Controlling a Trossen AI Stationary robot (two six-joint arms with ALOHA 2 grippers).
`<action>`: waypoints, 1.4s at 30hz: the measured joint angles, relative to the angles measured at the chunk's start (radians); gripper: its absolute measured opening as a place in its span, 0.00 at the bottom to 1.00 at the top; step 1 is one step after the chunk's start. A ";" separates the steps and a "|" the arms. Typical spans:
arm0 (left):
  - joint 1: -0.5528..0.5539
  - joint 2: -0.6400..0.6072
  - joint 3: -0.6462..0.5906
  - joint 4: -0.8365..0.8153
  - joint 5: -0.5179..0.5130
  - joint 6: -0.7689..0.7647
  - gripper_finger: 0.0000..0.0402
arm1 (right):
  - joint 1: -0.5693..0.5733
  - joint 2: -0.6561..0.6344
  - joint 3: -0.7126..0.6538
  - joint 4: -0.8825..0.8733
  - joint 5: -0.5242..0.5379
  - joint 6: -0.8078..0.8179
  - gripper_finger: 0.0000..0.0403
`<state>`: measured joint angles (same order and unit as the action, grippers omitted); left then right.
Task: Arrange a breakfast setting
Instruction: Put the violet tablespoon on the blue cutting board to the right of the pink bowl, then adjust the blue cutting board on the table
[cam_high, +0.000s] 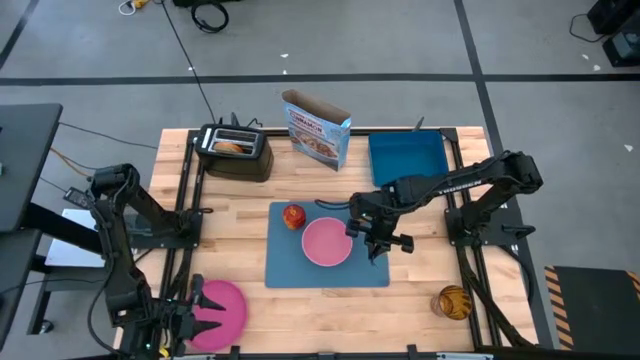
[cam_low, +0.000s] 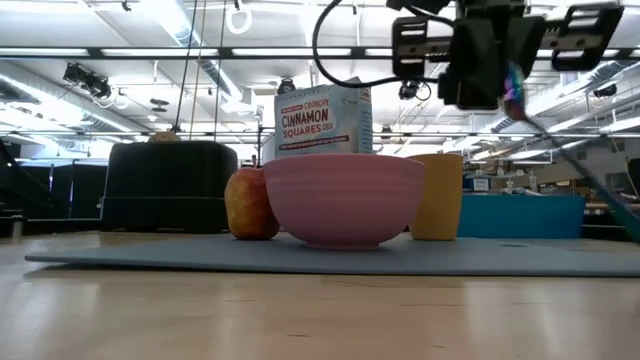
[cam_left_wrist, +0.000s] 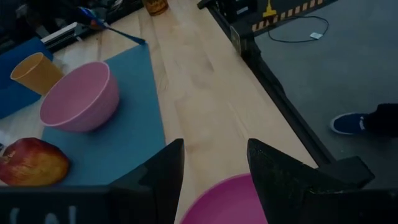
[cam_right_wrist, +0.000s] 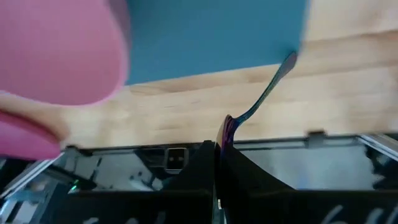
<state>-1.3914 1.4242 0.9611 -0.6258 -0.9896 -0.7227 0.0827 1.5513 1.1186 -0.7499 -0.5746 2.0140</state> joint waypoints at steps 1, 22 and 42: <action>0.000 0.000 0.000 0.000 0.002 0.000 0.46 | -0.006 -0.001 -0.014 0.026 -0.003 -0.002 0.03; 0.000 0.000 0.000 0.002 0.052 -0.005 0.46 | -0.076 0.000 -0.091 0.043 0.141 -0.315 0.06; 0.053 0.000 0.000 0.092 0.025 -0.054 0.46 | 0.443 0.082 0.007 -0.036 0.828 -0.313 0.02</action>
<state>-1.3387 1.4246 0.9611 -0.5340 -0.9646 -0.7768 0.5257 1.6332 1.1258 -0.7855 0.2531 1.7009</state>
